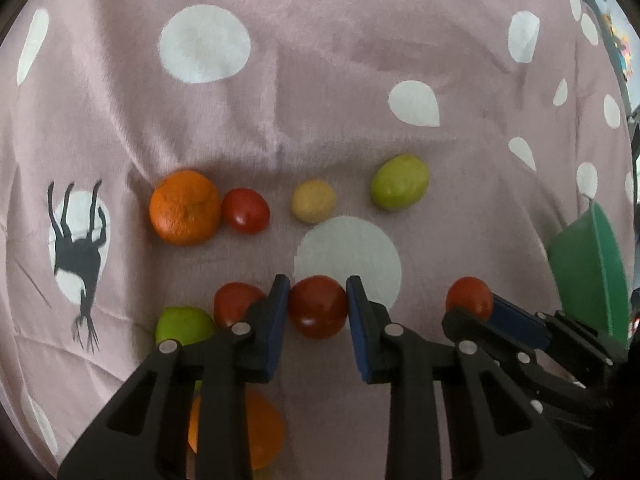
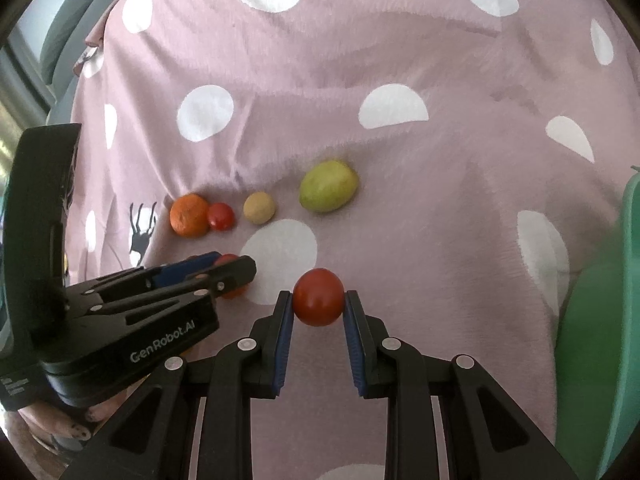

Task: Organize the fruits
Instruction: 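Carry the red tomato with the right gripper over the green bowl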

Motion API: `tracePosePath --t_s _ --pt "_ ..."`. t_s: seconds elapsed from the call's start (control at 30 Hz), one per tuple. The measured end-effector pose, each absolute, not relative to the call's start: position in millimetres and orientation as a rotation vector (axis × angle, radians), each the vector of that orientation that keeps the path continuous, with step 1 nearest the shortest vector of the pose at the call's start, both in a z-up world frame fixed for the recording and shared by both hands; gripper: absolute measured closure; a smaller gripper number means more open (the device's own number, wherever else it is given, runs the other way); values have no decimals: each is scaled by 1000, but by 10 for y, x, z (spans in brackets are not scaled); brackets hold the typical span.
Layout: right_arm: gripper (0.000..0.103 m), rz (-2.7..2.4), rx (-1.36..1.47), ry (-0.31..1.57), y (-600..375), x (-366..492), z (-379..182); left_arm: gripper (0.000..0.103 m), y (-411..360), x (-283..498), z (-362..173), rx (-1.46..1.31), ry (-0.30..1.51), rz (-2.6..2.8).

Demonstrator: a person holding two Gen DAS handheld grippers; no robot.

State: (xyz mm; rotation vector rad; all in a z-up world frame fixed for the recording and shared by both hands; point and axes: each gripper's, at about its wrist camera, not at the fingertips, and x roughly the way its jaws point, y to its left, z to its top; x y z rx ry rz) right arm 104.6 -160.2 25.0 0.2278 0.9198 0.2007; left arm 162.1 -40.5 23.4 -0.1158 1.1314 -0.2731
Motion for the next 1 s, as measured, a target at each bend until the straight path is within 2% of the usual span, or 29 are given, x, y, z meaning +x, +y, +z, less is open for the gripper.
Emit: tracePosePath --t_s 0.57,0.8,1.0 --pt "76 168 248 825 -1715 799 533 75 -137 1079 722 -109 1003 -246" --pt "76 171 270 770 -1755 568 682 75 -190 858 1049 -93 901 -268" --pt "76 160 319 760 -1846 345 622 75 -306 687 1092 -65 861 -244"
